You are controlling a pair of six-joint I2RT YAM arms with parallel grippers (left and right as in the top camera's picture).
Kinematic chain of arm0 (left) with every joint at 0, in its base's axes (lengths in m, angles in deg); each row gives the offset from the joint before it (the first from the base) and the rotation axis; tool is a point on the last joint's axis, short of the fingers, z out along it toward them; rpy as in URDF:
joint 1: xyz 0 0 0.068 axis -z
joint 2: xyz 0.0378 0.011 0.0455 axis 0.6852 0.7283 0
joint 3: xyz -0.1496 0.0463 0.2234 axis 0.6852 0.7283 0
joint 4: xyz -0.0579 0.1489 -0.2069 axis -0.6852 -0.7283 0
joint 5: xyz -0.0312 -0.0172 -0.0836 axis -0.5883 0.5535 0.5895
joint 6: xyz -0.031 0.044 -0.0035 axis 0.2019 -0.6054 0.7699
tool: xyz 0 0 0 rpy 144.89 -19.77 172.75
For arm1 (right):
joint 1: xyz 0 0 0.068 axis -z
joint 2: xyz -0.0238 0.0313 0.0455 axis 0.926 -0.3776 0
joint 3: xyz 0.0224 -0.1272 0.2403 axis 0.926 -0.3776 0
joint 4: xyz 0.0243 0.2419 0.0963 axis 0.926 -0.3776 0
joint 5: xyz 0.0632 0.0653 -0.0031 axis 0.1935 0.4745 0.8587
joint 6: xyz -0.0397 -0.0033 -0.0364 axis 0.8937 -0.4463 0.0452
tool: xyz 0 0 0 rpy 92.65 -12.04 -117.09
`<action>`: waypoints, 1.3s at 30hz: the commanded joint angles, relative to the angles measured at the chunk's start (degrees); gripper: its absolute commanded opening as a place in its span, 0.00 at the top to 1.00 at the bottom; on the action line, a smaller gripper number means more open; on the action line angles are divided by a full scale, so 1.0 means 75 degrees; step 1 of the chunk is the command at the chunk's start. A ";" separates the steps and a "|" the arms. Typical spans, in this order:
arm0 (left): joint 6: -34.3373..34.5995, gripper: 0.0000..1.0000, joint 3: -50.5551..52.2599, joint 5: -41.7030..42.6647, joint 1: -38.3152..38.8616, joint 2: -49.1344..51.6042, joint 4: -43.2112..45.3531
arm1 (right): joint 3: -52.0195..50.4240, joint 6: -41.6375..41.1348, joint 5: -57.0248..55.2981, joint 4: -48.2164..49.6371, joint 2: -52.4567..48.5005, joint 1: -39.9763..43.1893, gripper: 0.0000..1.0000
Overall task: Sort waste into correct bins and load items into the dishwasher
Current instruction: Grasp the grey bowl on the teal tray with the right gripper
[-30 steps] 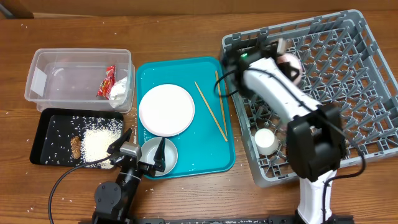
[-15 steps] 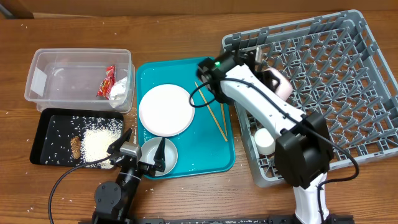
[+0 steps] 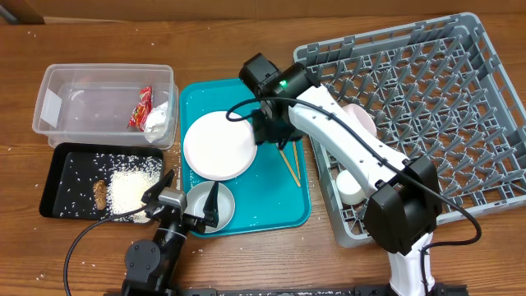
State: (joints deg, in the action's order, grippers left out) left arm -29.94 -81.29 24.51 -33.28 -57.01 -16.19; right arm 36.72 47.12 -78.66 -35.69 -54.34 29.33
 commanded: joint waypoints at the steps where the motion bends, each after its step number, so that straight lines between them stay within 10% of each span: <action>1: -0.0085 0.00 0.0023 0.0026 -0.0064 -0.0020 -0.0017 | -0.0239 0.0772 0.2212 0.0087 0.0254 -0.0431 0.46; 13: -0.0087 0.00 0.0023 0.0026 -0.0064 -0.0020 -0.0017 | -0.2751 -0.1673 0.1955 0.2527 0.0137 -0.1760 0.46; 21: -0.0087 0.00 0.0023 0.0026 -0.0064 -0.0020 -0.0017 | -0.3077 -0.1772 0.1935 0.2693 0.0143 -0.1716 0.96; 39: -0.0087 0.00 0.0023 0.0026 -0.0064 -0.0020 -0.0017 | -0.2914 -0.0702 -0.4097 0.1329 0.3812 0.1064 0.96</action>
State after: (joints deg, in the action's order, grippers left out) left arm -29.94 -81.29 24.31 -33.87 -57.01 -16.19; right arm 13.62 37.41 -91.38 -24.74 -31.15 36.44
